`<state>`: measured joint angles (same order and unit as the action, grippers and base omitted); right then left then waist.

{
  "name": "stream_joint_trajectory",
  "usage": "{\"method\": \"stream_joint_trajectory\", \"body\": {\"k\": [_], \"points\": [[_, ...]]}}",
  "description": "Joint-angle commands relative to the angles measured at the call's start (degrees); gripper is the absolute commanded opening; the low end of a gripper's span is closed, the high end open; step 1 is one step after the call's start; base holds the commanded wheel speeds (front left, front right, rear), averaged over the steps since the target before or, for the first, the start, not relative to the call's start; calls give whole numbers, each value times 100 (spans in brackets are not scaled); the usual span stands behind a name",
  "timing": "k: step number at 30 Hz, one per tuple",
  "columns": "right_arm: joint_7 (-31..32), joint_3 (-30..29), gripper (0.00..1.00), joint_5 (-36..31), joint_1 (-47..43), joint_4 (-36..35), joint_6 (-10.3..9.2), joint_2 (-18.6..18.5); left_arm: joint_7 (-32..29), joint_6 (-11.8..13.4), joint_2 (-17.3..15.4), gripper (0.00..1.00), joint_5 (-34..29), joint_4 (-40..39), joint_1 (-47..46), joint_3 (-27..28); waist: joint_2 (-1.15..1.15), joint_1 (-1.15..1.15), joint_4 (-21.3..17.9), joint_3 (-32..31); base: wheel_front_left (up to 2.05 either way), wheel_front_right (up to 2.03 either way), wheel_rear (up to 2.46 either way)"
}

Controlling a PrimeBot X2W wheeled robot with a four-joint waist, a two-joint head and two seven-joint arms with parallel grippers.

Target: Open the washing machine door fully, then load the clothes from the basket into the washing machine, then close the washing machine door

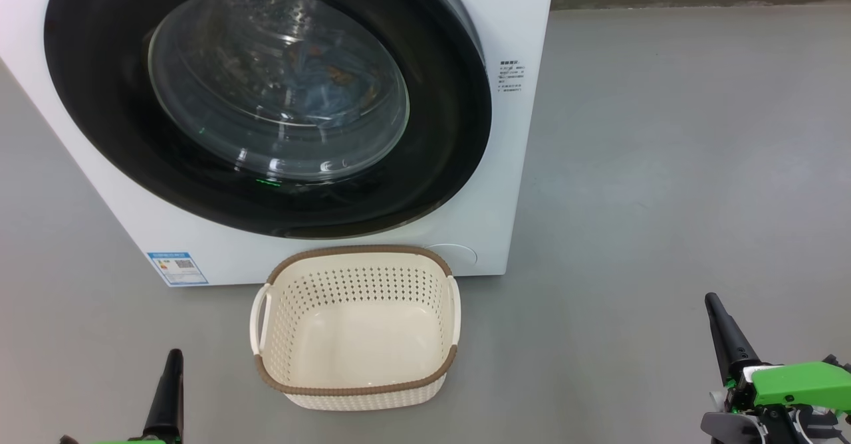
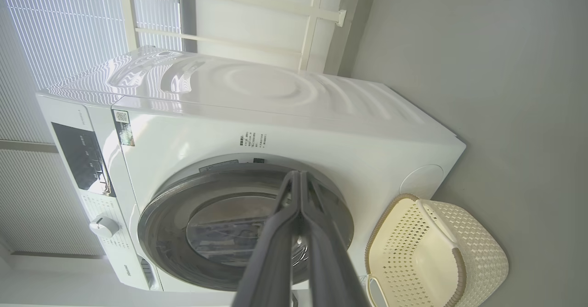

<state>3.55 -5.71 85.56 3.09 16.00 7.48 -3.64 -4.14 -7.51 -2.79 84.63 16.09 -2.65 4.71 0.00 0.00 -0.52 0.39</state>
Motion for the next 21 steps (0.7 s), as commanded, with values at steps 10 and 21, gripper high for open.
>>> {"method": "stream_joint_trajectory", "body": {"k": [10,21], "points": [[213,4,0,654,299,-198,1,14,-217,2,-15,0,681,-203,-346,182,0,0,47,-19,0,0,0],[241,-17,0,714,304,-200,1,27,-237,2,-9,0,751,-205,-355,183,0,0,52,-21,0,0,0]]}}
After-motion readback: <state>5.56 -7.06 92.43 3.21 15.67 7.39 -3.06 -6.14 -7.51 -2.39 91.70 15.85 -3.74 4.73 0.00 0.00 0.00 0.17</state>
